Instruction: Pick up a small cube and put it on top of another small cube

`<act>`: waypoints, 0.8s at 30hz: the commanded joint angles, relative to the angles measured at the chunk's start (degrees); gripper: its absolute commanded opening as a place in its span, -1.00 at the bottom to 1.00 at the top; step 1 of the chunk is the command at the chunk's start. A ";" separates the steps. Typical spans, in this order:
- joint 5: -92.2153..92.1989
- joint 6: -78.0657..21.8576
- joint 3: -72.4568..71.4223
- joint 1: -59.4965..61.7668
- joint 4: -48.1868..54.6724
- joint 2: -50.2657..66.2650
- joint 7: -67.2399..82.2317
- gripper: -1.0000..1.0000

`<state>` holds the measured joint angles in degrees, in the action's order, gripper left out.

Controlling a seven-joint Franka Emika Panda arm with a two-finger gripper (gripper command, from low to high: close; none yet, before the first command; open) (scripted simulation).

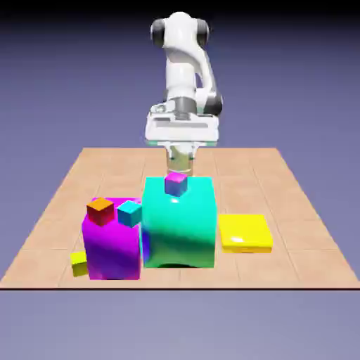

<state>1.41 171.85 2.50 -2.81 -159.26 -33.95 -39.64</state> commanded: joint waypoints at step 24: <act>28.13 -42.95 49.84 -42.16 34.71 -25.68 56.02 0.00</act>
<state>29.55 128.90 52.34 -44.96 -124.55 -59.63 16.38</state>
